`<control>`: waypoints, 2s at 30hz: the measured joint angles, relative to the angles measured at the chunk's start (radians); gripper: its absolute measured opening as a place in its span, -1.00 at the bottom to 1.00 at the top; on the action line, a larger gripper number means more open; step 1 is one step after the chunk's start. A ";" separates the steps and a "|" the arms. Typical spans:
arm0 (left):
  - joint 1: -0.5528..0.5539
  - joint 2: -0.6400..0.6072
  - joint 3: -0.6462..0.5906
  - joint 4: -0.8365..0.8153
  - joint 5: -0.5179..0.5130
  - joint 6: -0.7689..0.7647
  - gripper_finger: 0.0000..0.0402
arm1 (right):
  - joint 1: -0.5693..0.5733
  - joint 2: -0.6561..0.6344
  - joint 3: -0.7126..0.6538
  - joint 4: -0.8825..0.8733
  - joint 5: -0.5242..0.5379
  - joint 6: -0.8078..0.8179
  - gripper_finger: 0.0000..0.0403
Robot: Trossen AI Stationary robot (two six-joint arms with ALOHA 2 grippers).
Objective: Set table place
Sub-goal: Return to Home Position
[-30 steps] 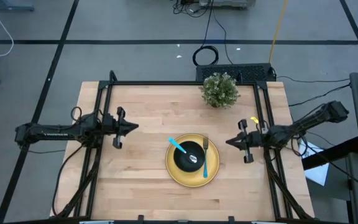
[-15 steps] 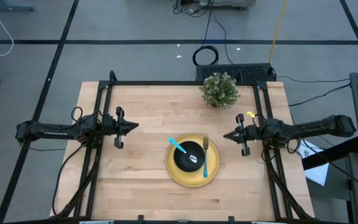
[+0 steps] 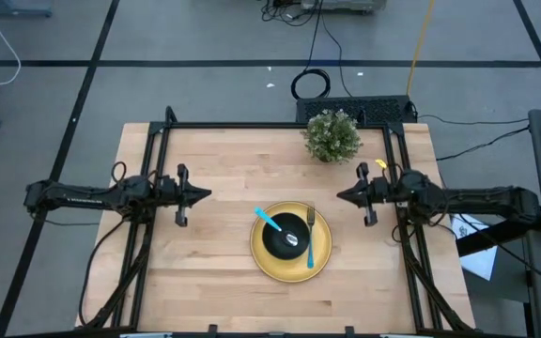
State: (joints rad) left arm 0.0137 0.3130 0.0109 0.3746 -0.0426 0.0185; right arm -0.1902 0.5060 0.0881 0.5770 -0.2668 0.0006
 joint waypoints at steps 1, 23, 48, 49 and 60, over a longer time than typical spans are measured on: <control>-0.004 0.000 0.000 -0.004 -0.011 0.001 -1.00 | 0.000 -0.001 0.012 -0.017 0.000 -0.014 -1.00; -0.156 0.000 0.000 -0.014 -0.173 0.134 -1.00 | 0.020 -0.233 0.023 -0.133 0.007 -0.070 -1.00; -0.187 0.000 0.000 -0.024 -0.234 0.076 -0.99 | 0.019 -0.361 -0.072 -0.141 0.084 -0.020 -1.00; -0.187 0.000 0.000 -0.030 -0.230 0.073 -0.99 | 0.019 -0.361 -0.072 -0.141 0.084 -0.020 -1.00; -0.187 0.000 0.000 -0.103 -0.227 0.077 -0.94 | 0.019 -0.361 -0.073 -0.142 0.083 -0.013 -1.00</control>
State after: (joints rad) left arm -0.1730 0.3130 0.0109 0.2719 -0.2699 0.0951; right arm -0.1707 0.1452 0.0151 0.4355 -0.1837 -0.0120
